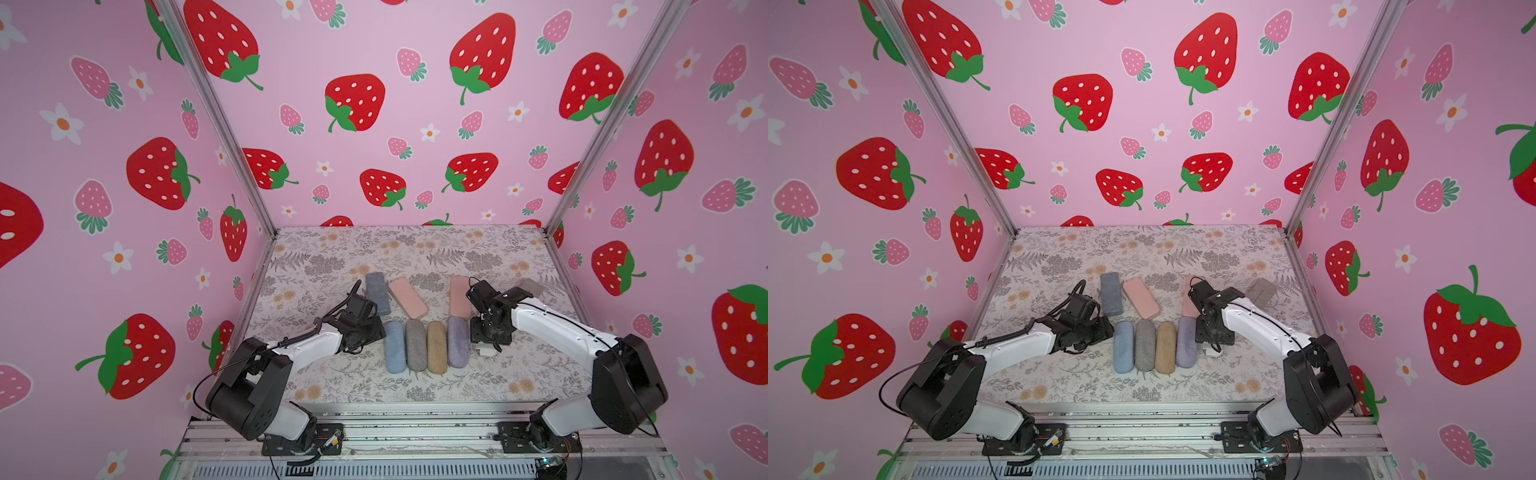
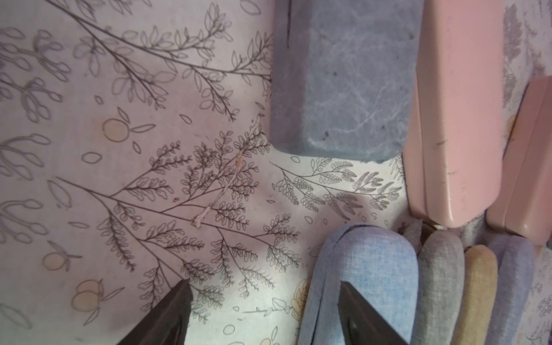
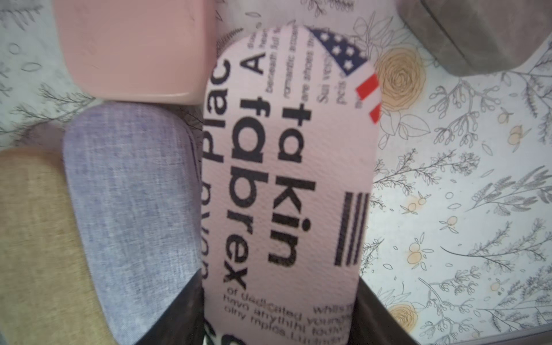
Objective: Close the glasses case
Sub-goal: Place the glasses case at the center of the board.
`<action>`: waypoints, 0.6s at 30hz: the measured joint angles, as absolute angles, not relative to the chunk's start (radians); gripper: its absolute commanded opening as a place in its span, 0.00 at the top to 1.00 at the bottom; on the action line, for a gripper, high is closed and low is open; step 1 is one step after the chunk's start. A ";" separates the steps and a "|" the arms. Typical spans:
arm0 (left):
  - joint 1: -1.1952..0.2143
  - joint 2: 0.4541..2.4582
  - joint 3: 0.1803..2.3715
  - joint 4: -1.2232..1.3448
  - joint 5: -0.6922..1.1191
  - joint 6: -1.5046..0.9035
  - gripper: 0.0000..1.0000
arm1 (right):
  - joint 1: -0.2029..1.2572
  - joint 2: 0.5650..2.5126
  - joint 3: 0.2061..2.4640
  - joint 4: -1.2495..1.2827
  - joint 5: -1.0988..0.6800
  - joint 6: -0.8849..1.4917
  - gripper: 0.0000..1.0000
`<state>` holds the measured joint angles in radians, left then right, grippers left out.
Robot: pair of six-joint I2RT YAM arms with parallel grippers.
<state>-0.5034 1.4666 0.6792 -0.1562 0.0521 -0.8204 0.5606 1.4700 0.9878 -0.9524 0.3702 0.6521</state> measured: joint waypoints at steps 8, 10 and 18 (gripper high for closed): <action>-0.511 1.460 0.680 -0.178 0.035 -0.828 0.22 | 0.561 1.470 0.906 -0.901 0.368 0.675 0.53; -0.511 1.457 0.680 -0.189 0.033 -0.828 0.23 | 0.561 1.470 0.889 -0.879 0.360 0.677 0.51; -0.511 1.453 0.683 -0.208 0.027 -0.832 0.23 | 0.561 1.471 0.845 -0.809 0.307 0.678 0.49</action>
<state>-0.5110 1.4532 0.6827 -0.2085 0.0273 -0.8318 0.5606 1.4712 0.8448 -0.8085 0.3065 0.6781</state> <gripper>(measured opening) 0.775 0.628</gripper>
